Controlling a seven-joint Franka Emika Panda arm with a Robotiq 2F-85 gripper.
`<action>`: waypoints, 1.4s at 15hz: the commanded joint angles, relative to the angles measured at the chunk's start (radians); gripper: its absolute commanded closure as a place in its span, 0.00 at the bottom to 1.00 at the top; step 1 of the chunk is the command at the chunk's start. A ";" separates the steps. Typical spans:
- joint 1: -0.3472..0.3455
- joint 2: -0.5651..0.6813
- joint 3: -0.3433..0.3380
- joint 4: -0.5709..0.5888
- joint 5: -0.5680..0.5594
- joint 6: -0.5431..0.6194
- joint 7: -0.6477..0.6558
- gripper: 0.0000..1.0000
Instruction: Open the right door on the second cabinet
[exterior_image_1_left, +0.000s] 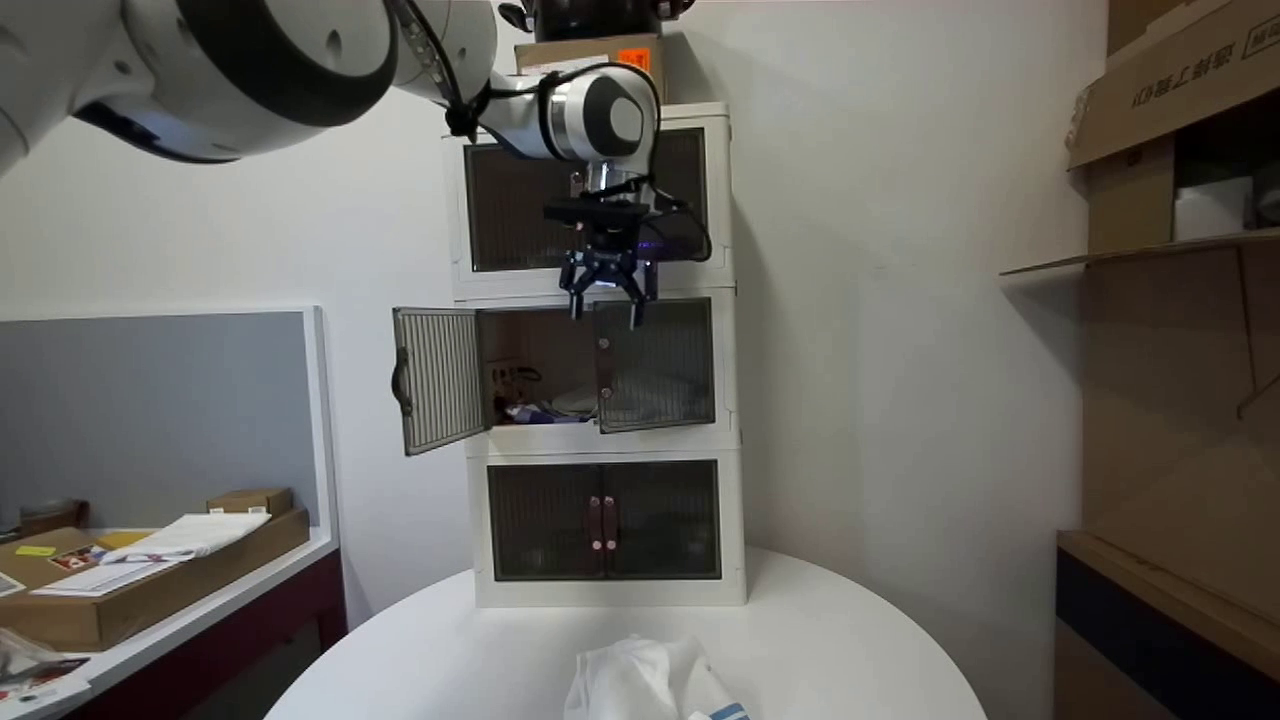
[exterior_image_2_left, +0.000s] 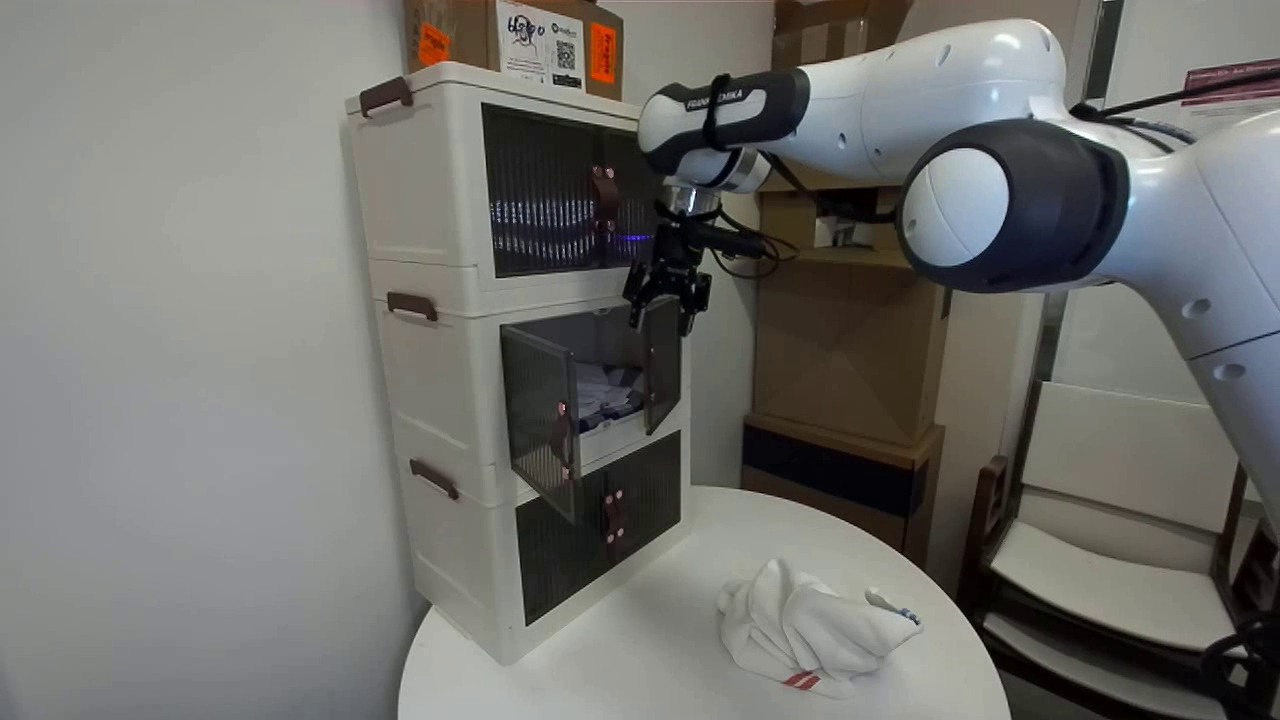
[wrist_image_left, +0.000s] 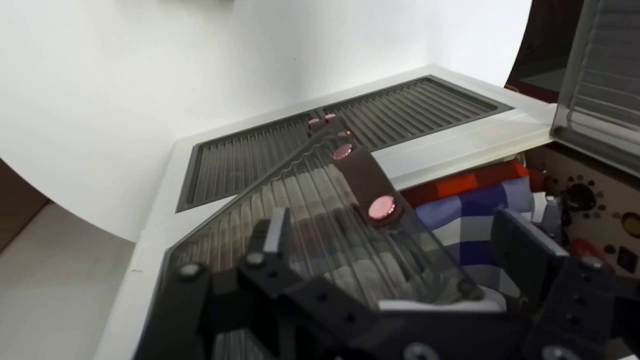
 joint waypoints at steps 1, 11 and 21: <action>0.002 0.048 -0.005 0.058 0.002 0.059 0.028 0.00; 0.030 0.104 -0.010 0.094 -0.019 0.186 0.088 0.00; 0.001 -0.037 -0.075 0.053 -0.111 0.058 0.078 0.00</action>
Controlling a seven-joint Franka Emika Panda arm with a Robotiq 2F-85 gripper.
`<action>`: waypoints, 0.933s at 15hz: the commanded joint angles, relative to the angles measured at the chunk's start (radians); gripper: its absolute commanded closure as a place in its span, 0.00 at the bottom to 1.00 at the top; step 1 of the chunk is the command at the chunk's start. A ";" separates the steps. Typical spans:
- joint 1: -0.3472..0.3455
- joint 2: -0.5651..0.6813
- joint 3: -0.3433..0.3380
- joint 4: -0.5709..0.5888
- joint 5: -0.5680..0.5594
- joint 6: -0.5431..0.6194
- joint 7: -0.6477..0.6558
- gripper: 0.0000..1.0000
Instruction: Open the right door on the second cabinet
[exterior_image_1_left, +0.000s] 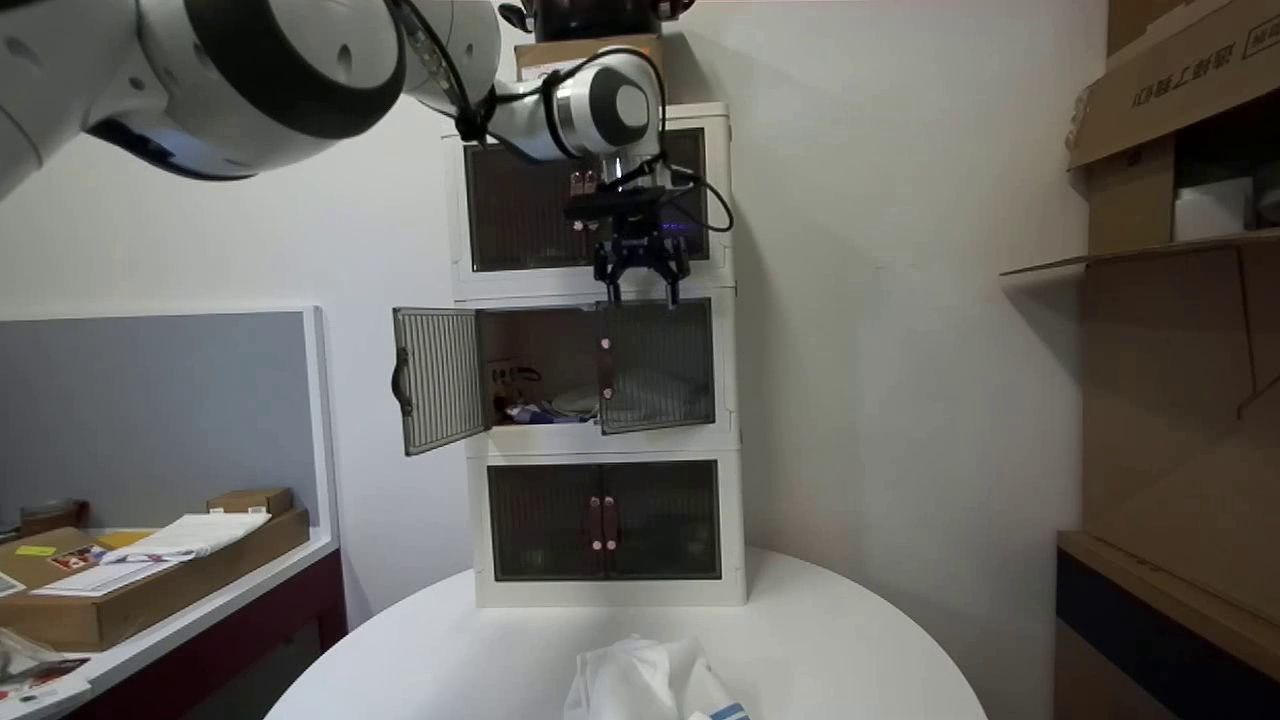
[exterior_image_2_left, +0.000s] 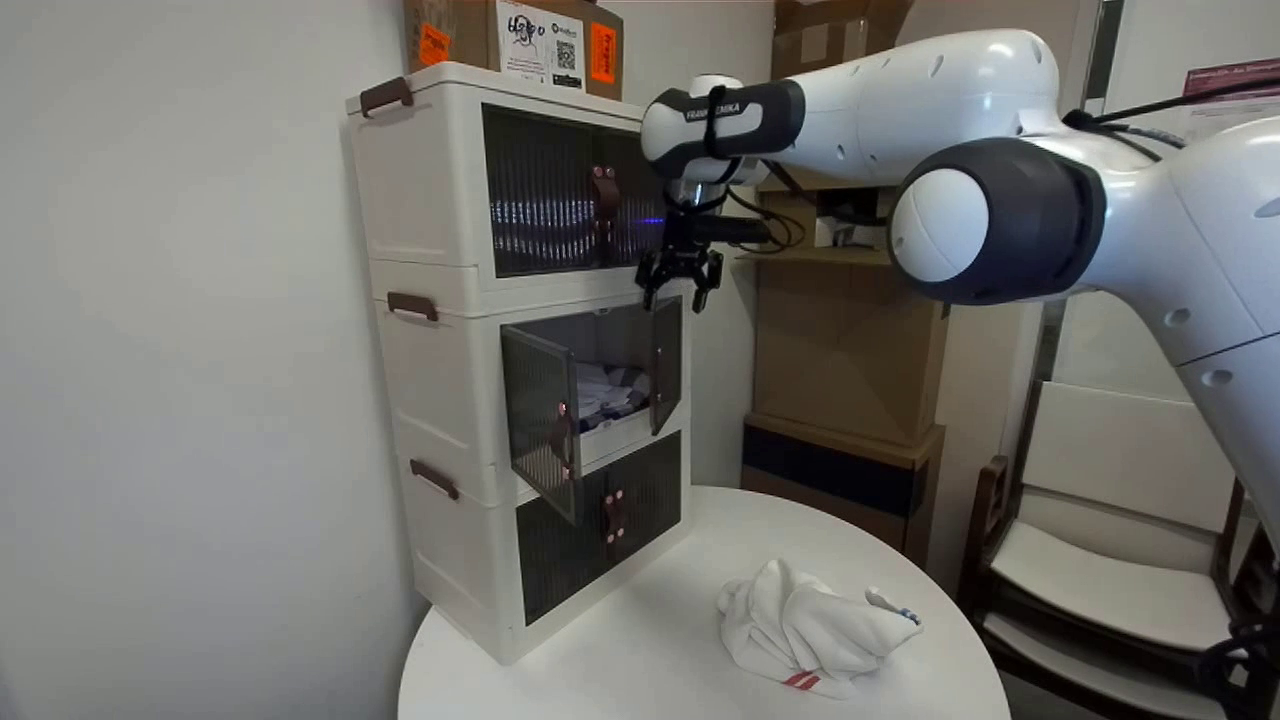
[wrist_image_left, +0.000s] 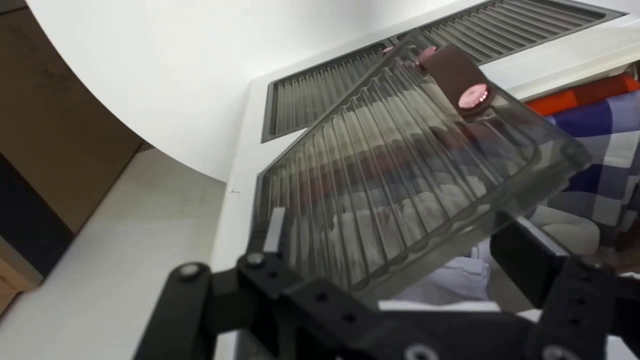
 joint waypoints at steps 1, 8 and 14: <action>-0.031 -0.075 -0.025 -0.014 -0.006 -0.069 -0.001 0.00; -0.185 -0.086 -0.004 -0.018 0.158 -0.081 -0.017 0.00; -0.226 -0.044 0.094 -0.014 0.452 -0.120 0.002 0.00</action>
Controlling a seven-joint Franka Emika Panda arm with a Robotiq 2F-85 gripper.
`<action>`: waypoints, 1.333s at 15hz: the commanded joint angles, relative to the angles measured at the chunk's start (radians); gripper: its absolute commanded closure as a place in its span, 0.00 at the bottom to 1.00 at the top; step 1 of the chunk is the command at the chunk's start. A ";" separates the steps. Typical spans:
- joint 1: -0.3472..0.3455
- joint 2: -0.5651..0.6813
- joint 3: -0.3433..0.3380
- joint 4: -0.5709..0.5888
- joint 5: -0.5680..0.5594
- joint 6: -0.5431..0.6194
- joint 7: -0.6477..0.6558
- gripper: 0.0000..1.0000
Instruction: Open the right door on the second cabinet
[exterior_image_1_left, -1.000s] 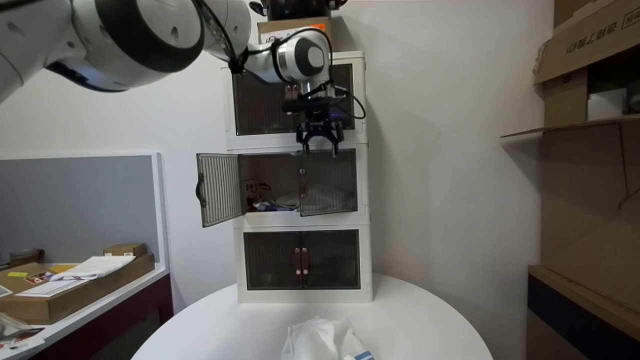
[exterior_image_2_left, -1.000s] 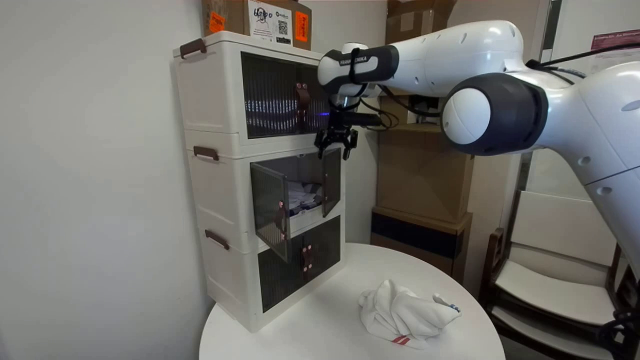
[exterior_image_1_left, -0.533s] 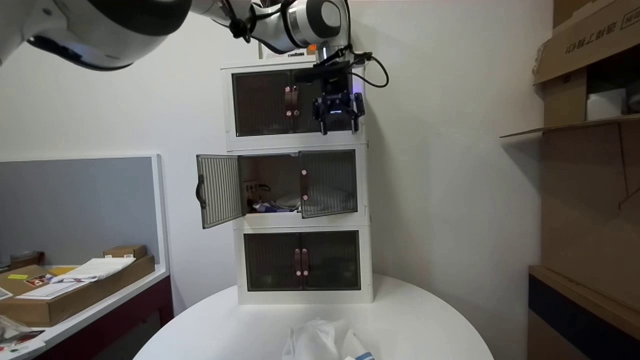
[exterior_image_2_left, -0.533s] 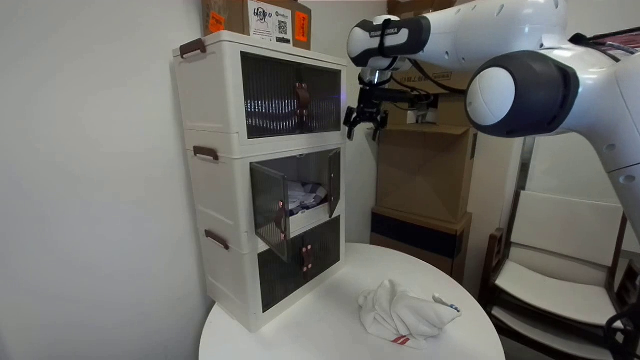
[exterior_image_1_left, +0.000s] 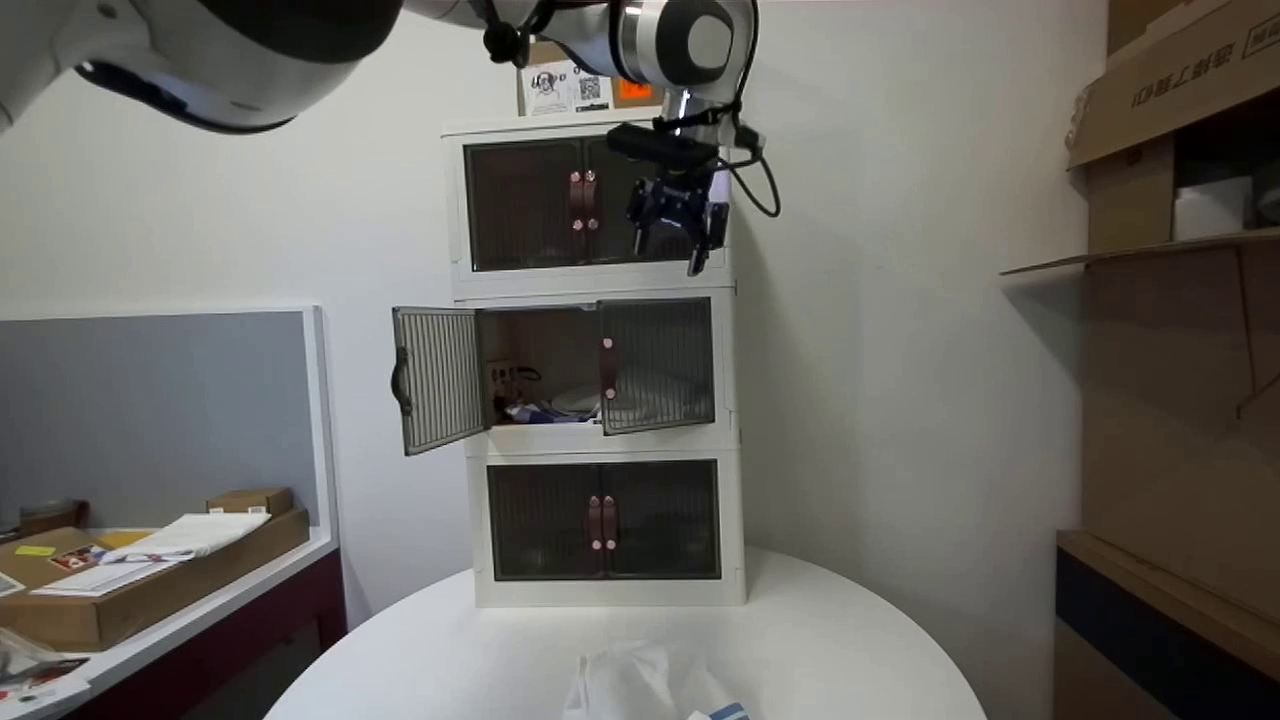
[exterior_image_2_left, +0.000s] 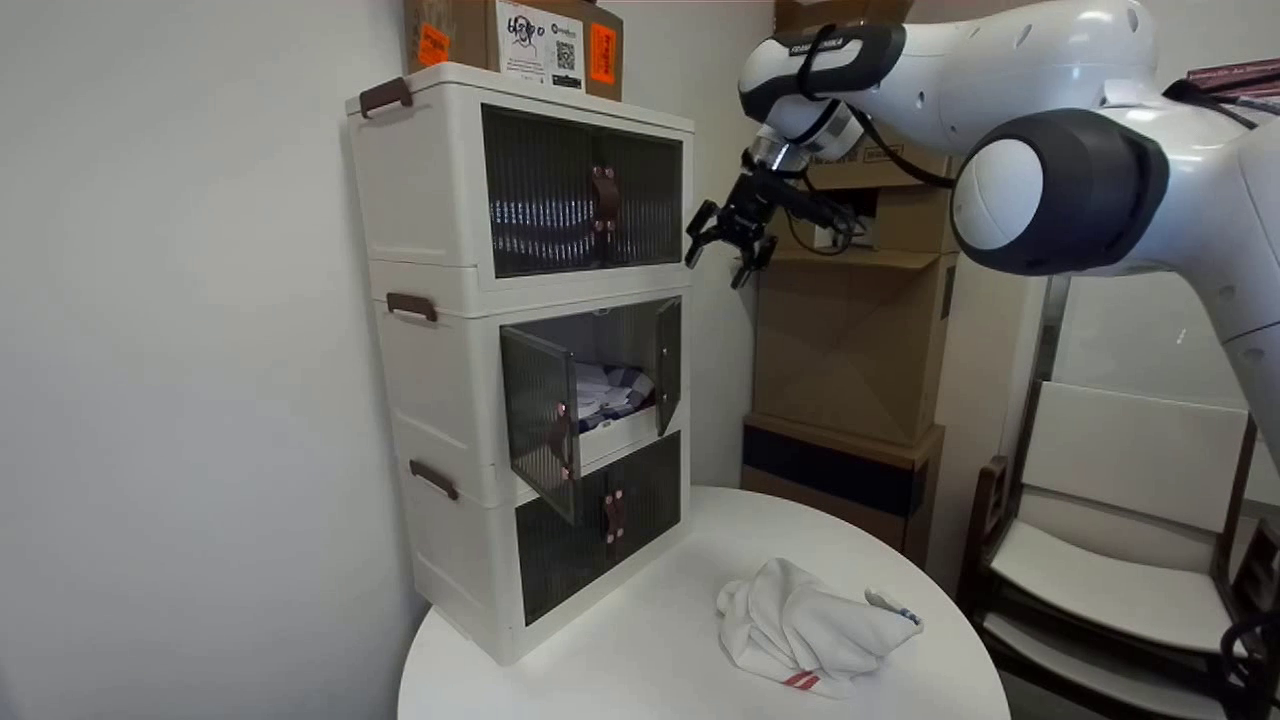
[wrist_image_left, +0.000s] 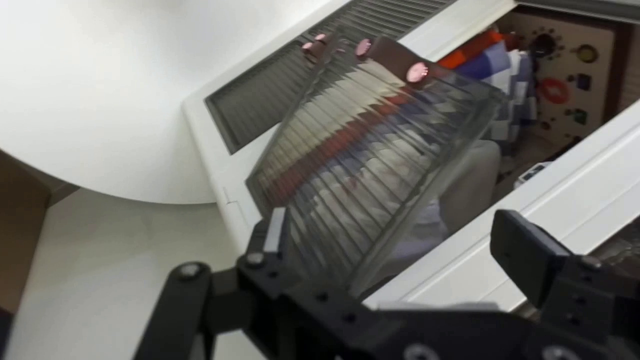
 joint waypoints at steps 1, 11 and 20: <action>-0.010 0.038 0.065 0.001 0.132 -0.029 0.011 0.00; 0.088 0.131 0.037 -0.056 -0.002 0.008 0.046 0.00; 0.106 0.033 -0.035 -0.049 -0.213 -0.044 0.049 0.00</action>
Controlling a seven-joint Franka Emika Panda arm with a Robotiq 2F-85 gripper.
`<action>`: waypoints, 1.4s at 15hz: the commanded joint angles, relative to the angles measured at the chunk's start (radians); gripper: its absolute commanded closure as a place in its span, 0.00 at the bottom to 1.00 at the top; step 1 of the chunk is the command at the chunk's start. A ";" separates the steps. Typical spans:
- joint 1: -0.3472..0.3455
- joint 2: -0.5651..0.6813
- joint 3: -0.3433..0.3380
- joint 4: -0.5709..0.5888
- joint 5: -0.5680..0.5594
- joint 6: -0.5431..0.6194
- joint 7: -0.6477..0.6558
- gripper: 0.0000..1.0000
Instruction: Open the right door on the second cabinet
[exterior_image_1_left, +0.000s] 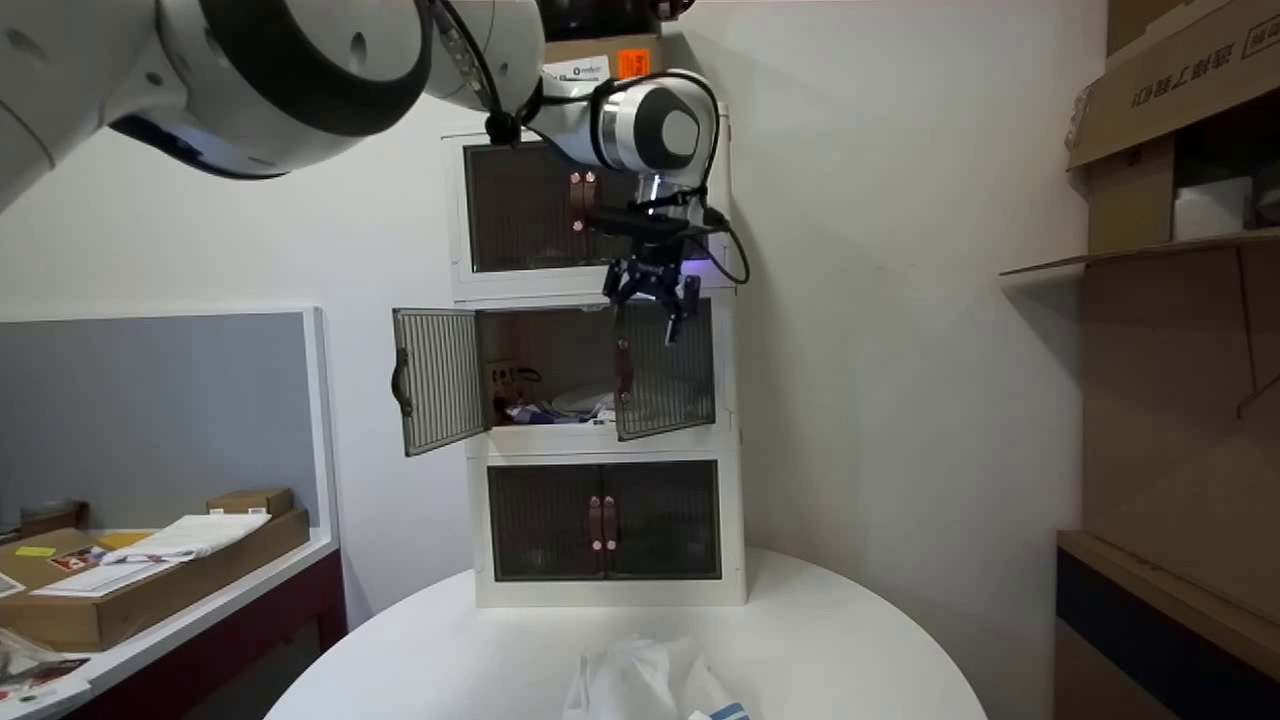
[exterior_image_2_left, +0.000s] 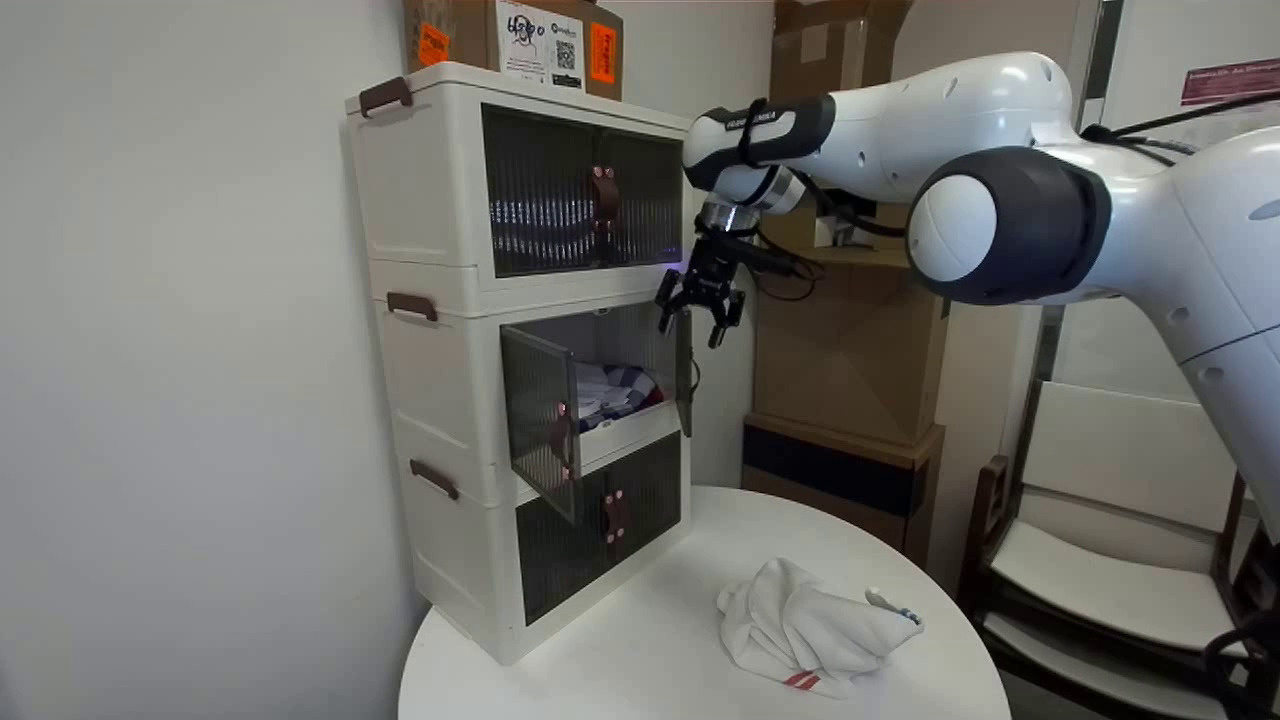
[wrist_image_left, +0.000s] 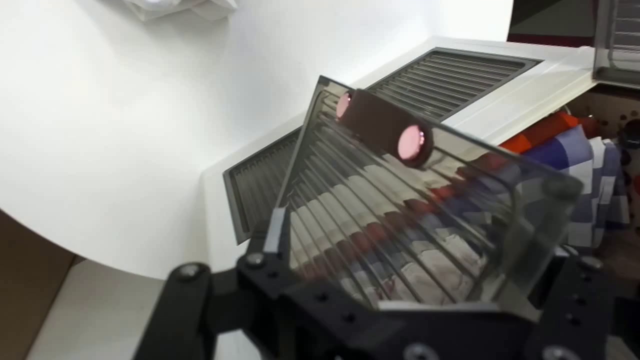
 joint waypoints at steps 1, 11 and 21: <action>0.009 -0.062 -0.042 -0.007 -0.080 -0.031 0.016 0.00; -0.077 -0.095 -0.103 -0.028 -0.102 -0.041 -0.031 0.00; -0.224 0.010 -0.078 0.082 -0.044 -0.009 -0.235 0.00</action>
